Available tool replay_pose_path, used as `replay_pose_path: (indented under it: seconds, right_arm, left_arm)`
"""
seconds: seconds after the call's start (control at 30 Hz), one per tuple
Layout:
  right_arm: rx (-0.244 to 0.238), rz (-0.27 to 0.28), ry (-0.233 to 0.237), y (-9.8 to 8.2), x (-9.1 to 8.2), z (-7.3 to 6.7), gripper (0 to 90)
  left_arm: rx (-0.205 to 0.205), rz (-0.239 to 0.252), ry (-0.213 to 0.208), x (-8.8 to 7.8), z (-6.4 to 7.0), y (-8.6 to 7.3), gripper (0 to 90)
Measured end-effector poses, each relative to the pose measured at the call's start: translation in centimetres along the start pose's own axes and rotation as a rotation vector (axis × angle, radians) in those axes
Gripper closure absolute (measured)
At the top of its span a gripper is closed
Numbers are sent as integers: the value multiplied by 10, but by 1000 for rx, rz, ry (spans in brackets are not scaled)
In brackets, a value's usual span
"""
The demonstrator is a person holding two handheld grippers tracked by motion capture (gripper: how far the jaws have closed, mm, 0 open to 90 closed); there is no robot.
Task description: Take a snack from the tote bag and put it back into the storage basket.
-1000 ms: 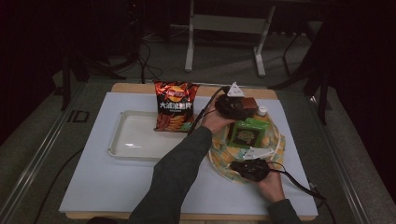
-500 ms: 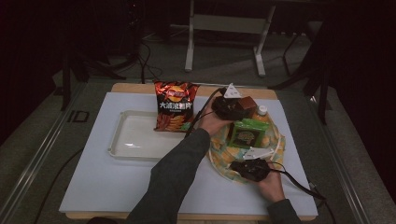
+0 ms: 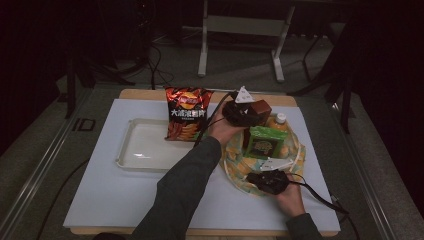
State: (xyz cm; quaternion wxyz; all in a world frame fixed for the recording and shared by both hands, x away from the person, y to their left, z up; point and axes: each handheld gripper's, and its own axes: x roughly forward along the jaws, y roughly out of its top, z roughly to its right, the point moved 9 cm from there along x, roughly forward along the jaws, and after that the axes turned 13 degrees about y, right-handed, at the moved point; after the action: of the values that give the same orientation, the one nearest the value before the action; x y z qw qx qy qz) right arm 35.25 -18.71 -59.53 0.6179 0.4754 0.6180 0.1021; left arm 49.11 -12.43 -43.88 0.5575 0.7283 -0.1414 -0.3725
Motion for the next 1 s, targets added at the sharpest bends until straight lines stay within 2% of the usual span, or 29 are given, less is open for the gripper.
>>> replay_pose_path:
  seconds: [0.37, 0.87, 1.0]
  right_arm:
    - [4, 2, 2, 0, 0, 0, 829]
    - [7, 3, 1, 0, 0, 0, 832]
    - [6, 2, 1, 0, 0, 0, 832]
  left_arm:
    - [-18, 33, 21, -17, -12, 10, 424]
    - [-26, 26, 34, -35, -25, 9, 424]
    - [-39, 22, 41, -39, -29, 8, 424]
